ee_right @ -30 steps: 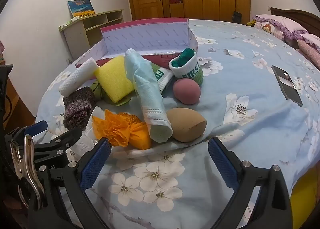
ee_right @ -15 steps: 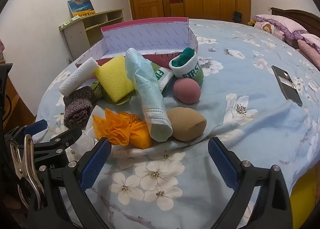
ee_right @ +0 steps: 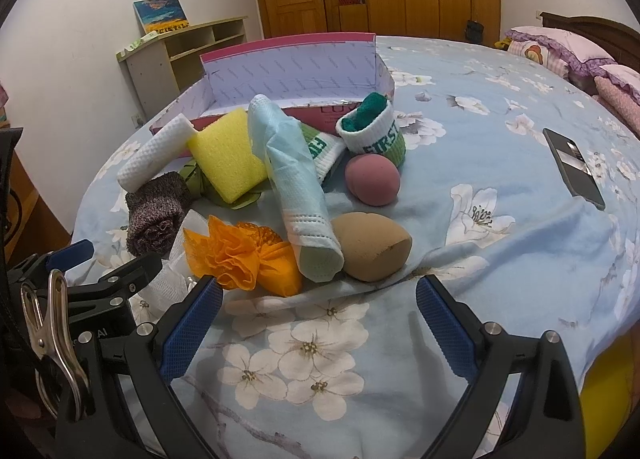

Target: Organize soft objects

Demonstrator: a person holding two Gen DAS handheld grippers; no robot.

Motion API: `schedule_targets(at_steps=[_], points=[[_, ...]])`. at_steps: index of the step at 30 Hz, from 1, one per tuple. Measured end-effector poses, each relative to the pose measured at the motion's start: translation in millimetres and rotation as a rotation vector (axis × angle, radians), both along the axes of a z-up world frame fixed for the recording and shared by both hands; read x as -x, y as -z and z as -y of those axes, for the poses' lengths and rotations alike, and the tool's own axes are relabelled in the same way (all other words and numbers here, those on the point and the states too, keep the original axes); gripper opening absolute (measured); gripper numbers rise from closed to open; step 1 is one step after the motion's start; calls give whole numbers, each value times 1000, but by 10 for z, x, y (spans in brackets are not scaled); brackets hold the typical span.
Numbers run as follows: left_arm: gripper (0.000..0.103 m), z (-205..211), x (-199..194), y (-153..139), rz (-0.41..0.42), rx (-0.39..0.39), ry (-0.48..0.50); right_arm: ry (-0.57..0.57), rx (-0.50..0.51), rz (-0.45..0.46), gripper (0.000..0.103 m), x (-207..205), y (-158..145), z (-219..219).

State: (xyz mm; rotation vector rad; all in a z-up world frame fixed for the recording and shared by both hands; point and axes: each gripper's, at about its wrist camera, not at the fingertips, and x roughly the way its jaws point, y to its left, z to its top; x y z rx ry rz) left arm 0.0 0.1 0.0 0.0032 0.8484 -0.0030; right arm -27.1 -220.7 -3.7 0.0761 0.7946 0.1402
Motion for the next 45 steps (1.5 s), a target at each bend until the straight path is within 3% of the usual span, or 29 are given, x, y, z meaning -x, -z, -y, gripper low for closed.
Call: schedule_targets(at_steps=[15,23,29,38,45], points=[[102,0,8,-70,0,6,1,-11,-5,4,100,2,-25,-3],[102,-41,33,-120,11,19,42,-71,-16,14,100,12,-120,-54],[102,-104,59,-200,39,-13,66,-117,-29,1,100,7,-170,-76],[102,-271,-5,-322,65,-15,47,-184,-2,21,100,-1,-283,-63],[101,-156,-181,-469,99,-16,81,-237,42,15,96,-152,-343,-56]])
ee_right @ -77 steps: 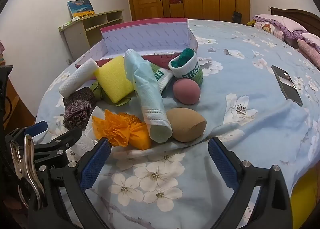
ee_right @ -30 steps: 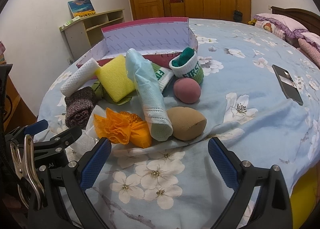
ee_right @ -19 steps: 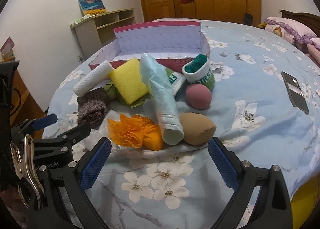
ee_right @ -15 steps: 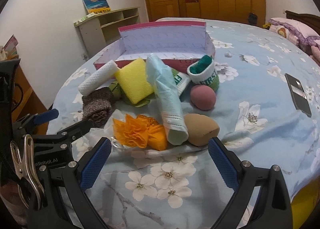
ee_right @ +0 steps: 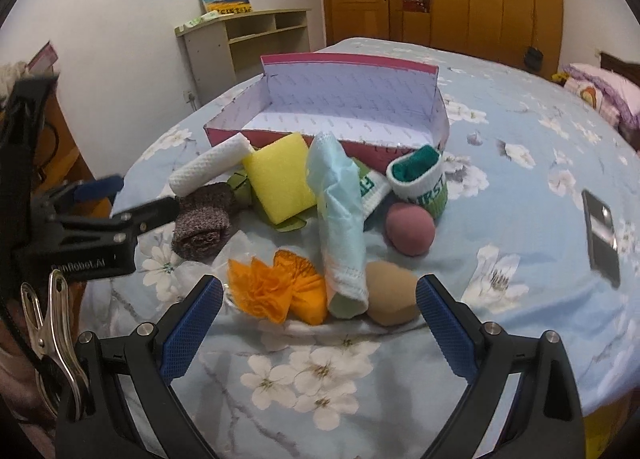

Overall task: Organize soft objects
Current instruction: 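Grasp the white rolled towel with the left tool while the right tool grasps the light-blue cloth, then carry the white towel and light-blue cloth into the box with both tools and release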

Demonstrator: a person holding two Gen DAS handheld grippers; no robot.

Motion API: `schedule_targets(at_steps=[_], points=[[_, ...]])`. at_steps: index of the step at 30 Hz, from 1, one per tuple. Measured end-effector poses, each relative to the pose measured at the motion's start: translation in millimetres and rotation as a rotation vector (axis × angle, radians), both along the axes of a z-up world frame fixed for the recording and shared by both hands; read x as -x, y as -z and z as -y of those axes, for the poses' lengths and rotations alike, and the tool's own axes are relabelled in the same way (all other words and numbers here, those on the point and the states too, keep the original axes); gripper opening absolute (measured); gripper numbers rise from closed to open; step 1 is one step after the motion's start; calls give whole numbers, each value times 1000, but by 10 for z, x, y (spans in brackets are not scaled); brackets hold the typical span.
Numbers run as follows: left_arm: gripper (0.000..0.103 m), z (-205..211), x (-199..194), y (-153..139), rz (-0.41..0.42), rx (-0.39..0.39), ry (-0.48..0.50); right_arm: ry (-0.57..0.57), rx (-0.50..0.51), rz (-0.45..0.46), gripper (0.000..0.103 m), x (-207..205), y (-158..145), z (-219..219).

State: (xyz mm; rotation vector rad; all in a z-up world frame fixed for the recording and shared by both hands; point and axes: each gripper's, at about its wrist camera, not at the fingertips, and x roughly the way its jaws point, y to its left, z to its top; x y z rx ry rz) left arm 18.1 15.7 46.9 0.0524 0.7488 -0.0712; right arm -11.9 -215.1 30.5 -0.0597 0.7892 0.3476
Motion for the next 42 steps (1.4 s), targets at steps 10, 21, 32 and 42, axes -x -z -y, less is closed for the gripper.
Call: schedule_targets(at_steps=[10,21,32,42], points=[[68,264,-375,78,-42,-24,83,-22,14,-18,53,-263,6,6],[40,297,-594,207,-83,-31,91,-53,-35,-71,28,-511,204,-13],[21,257,-633,226,-114,9,86,-83,-35,-25,16,-517,229,-43],[15,238,-481,59,-66,17,94,-96,-53,52,16,-338,37,-35]])
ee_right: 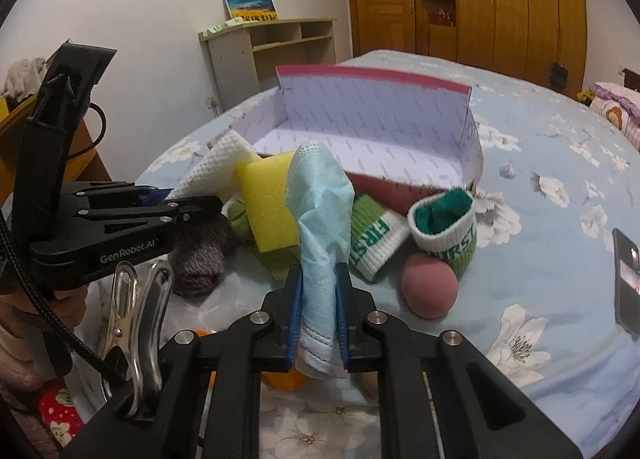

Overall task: Organize soft objects
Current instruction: 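Carry the white towel and light-blue cloth into the box with both tools and release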

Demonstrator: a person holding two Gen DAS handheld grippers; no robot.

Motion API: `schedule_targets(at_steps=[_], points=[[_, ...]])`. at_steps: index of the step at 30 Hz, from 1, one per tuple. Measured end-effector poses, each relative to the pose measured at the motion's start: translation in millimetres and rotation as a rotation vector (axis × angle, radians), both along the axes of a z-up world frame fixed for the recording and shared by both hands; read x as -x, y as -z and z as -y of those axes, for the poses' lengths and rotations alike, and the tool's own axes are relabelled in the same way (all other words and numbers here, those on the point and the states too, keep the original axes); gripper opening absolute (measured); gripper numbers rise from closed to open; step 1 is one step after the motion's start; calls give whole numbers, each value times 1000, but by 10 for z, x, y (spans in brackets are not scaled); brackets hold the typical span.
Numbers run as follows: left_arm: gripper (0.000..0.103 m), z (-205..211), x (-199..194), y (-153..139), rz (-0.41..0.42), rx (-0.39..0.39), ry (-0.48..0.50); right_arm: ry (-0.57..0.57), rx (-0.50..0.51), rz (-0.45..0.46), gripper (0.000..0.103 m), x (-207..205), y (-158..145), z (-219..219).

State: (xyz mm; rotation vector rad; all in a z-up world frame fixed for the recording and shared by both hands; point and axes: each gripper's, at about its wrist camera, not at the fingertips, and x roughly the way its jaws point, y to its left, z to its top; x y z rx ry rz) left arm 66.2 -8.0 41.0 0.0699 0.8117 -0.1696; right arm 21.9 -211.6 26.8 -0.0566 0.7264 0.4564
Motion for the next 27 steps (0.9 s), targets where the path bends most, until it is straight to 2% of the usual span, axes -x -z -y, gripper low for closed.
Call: schedule_targets(at_steps=[9,18,27], points=[[14,-68,153,-237,75,-12,-9,6,4,53,16,107,-183,-37],[14,-219,227,-302,90,-4,-46,52,8,56,16,152,-256,60],[14,-221,141,-372,81,-14,-34,45,19,72,16,133,-367,30]])
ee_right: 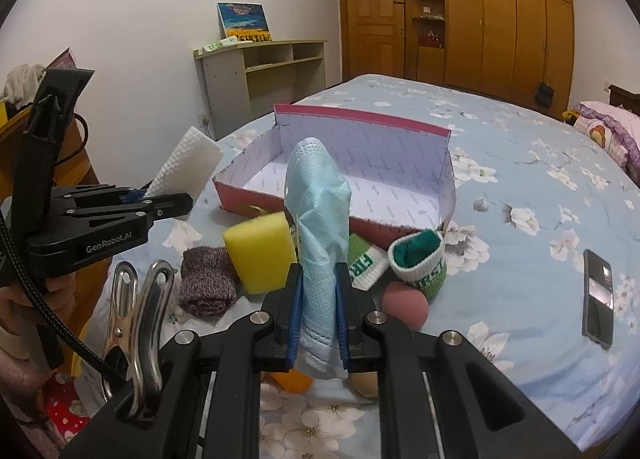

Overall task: Organize soft objects
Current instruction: 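Carry the white towel and light-blue cloth into the box with both tools and release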

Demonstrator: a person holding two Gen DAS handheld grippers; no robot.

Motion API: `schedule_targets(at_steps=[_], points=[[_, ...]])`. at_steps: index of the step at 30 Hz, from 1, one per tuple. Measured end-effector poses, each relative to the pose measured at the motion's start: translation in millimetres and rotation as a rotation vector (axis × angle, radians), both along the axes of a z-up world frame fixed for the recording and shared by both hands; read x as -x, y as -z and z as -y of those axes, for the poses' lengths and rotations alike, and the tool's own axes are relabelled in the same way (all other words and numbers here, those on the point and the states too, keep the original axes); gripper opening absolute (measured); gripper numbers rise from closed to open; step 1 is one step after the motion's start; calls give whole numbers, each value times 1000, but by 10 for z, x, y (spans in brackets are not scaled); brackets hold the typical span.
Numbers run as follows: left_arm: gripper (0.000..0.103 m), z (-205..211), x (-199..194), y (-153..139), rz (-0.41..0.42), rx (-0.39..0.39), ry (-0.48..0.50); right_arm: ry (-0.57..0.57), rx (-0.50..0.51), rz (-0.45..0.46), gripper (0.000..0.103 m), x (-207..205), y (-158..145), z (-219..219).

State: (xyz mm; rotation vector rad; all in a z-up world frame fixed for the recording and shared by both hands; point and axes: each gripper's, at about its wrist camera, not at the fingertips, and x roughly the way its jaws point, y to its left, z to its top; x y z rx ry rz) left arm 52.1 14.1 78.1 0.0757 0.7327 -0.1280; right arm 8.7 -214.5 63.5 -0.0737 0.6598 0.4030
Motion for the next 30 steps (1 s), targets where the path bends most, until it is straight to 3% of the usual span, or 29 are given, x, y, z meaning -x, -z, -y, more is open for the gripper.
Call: schedule_targets(at_steps=[18,30], points=[[14,160,-523,-291,27,-2,30,18,-14,-8,16,-575,-304,-14],[14,256,-1062,-149,-17,-17,31,41,22,-35,16,-1085,-174,-2]])
